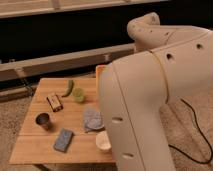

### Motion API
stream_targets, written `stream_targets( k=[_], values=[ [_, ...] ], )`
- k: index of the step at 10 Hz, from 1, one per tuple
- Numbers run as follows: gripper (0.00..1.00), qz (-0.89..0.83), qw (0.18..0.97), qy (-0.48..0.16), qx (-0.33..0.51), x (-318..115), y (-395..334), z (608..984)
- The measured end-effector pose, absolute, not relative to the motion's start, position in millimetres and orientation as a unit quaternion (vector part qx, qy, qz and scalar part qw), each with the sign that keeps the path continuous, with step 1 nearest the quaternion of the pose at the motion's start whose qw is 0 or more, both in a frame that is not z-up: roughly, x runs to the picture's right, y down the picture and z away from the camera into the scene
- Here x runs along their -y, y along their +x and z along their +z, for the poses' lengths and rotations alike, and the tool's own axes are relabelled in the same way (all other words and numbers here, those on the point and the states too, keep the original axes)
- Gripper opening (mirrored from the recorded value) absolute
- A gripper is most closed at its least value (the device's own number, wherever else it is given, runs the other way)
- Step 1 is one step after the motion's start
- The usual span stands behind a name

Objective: Stack cups into tray

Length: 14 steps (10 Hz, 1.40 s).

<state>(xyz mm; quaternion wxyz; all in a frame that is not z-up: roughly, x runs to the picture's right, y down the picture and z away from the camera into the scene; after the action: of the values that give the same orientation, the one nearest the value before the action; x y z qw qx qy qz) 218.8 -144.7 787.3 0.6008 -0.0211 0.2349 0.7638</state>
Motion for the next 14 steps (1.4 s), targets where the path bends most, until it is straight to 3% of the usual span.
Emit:
stream_targets(
  k=[14],
  values=[
    [0.43, 0.762, 0.605, -0.020, -0.228, 145.2, 216.5, 786.6]
  ],
)
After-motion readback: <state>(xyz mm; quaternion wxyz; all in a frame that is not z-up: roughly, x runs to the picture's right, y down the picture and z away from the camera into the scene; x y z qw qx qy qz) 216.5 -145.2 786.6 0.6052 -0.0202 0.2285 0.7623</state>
